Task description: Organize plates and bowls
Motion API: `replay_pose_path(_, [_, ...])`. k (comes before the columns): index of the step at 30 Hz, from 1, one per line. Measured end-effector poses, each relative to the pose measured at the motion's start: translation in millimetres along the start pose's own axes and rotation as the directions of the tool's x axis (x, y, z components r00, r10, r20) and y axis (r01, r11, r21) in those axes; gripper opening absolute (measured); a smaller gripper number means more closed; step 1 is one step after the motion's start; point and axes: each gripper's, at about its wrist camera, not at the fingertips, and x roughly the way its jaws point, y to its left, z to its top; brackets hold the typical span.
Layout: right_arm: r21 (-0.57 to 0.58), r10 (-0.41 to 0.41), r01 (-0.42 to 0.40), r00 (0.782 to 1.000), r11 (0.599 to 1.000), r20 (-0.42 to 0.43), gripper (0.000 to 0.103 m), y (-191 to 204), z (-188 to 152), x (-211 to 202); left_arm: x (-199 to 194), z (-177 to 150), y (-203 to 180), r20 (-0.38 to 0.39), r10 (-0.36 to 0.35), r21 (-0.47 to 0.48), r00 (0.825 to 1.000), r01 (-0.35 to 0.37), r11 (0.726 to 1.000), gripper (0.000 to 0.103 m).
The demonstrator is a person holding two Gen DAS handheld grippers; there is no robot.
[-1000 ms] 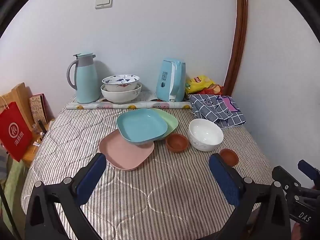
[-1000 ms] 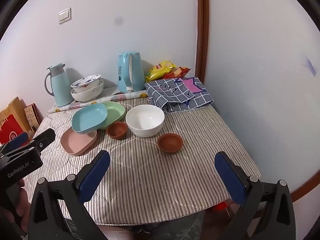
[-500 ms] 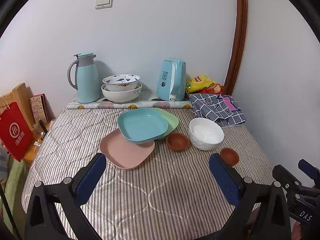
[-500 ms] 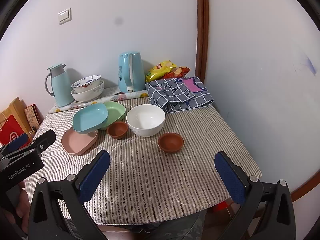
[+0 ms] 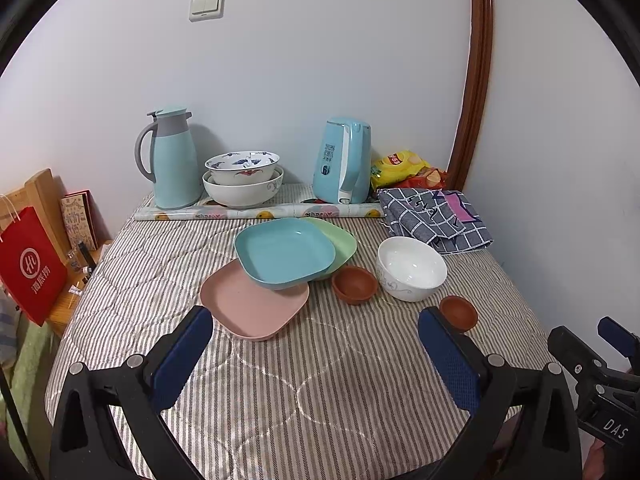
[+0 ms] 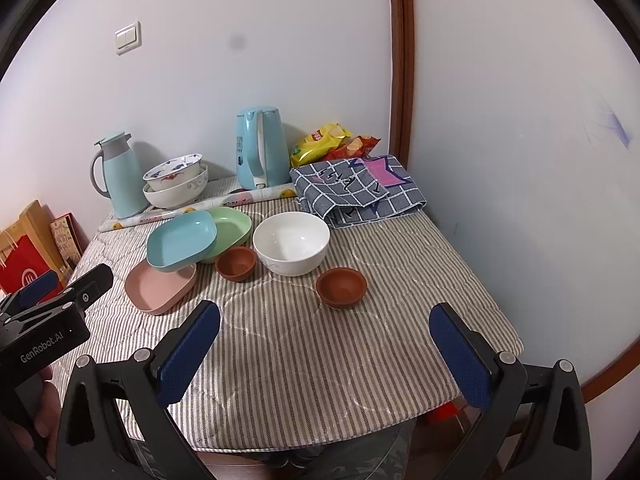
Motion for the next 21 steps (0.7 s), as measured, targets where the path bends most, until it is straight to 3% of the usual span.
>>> replay_pose_path(21, [0.008, 0.000, 0.000, 1.000, 1.000, 0.004, 0.103, 0.0, 0.2, -3.7, -4.9, 1.2, -3.5, 0.014, 0.003, 0.020, 1.000, -0.003, 1.000, 0.103])
